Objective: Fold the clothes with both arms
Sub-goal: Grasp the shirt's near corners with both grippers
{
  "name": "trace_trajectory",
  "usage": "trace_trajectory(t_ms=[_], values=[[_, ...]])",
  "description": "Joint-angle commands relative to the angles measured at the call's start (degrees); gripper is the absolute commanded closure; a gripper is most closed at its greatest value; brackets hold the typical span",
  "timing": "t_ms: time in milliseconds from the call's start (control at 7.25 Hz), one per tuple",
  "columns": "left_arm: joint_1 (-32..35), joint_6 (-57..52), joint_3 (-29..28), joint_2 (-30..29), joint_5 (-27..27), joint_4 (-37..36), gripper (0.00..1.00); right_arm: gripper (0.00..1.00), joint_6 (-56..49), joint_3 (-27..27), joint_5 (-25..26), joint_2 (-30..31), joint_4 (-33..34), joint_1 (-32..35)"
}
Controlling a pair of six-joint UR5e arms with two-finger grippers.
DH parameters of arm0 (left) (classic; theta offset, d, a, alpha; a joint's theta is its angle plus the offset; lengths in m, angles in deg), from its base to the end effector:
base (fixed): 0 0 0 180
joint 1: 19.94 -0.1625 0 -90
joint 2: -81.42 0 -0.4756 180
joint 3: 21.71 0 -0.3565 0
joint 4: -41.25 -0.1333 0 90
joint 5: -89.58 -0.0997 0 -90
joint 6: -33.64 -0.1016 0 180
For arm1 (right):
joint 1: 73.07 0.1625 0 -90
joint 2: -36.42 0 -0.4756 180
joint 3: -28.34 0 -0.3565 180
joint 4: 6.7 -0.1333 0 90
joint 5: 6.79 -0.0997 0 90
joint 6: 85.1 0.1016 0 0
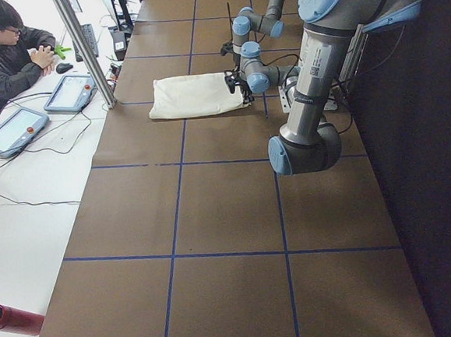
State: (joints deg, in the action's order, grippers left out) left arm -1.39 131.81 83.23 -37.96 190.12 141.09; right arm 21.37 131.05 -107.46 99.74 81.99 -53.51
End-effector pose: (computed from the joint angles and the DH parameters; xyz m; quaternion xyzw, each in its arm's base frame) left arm 0.5586 -0.3085 0.3055 -0.0404 0.4588 -0.1642 0.8723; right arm -0.5551 -0.3187 0.3719 -0.0778 -0.3485 0.2580 0.8978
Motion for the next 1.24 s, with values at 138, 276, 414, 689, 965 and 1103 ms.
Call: trace_trajectory(t_ms=[138,276,414,689,965,1103], values=[[0.0,0.0,0.0,0.0,0.0,0.0,1.00,1.00,-0.5,0.7,0.2,-0.7,-0.3,0.3],[-0.1,0.0,0.0,-0.1,0.0,0.0,1.00,1.00,-0.6,1.9,1.1,-0.7,-0.4,0.5],[0.0,0.0,0.8,-0.1,0.1,0.0,1.00,1.00,-1.1,3.4,0.8,-0.7,-0.5,0.7],[-0.3,0.0,5.9,1.9,0.0,-1.8,1.00,1.00,-1.4,7.2,0.2,0.2,-0.7,0.5],[-3.7,0.7,15.2,7.3,0.0,-4.5,1.00,1.00,-1.4,13.3,0.4,2.1,-0.7,-3.7],[-6.6,1.6,18.1,7.8,0.0,-6.5,1.00,1.00,-1.4,16.3,0.1,2.5,-0.7,-5.9]])
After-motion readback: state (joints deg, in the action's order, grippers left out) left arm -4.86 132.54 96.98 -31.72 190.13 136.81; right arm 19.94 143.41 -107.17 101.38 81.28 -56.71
